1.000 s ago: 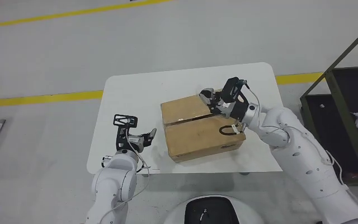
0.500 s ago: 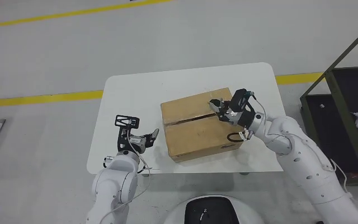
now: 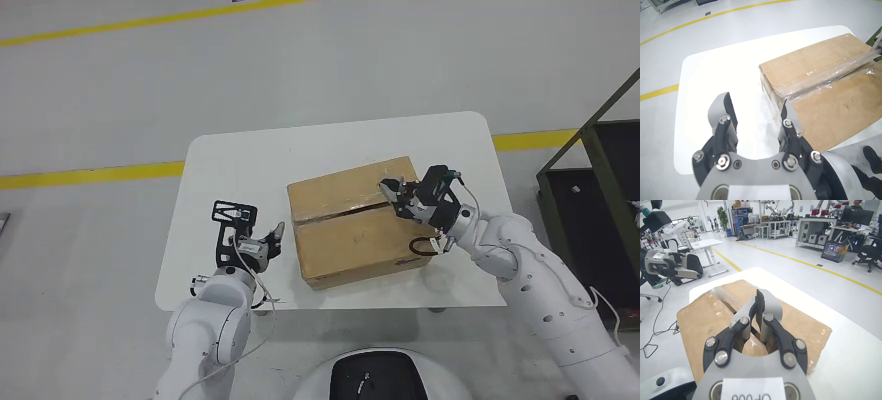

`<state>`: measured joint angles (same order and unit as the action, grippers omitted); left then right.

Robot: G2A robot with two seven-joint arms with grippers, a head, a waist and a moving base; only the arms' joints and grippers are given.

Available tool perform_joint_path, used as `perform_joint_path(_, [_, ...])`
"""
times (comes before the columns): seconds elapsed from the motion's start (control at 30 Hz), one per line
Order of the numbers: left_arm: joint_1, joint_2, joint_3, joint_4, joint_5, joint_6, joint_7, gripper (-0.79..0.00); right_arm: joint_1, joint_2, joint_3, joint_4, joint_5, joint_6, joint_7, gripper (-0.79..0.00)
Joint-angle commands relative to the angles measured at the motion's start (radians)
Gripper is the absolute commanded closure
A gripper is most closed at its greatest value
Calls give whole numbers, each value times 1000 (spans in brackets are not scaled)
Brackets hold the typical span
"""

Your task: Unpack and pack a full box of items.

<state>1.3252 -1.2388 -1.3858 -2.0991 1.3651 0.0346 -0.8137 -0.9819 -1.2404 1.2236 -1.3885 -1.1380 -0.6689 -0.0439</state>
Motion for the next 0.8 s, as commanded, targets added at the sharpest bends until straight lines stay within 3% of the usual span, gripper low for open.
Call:
perform_joint_path(0.0, [0,0,0,0,0,0,0,0,0,0,0,0,0,0,0,0])
perform_joint_path(0.23, [0,0,0,0,0,0,0,0,-10,1,-15,-41,-47,2,-2,0])
perform_joint_path(0.43, [0,-2,2,10,-15,2,39,0,-24,8,-28,-67,-191,-9,-107,0])
perform_joint_path(0.77, [-116,-16,116,40,21,-2,26,0,-34,25,-11,-71,-393,27,-241,0])
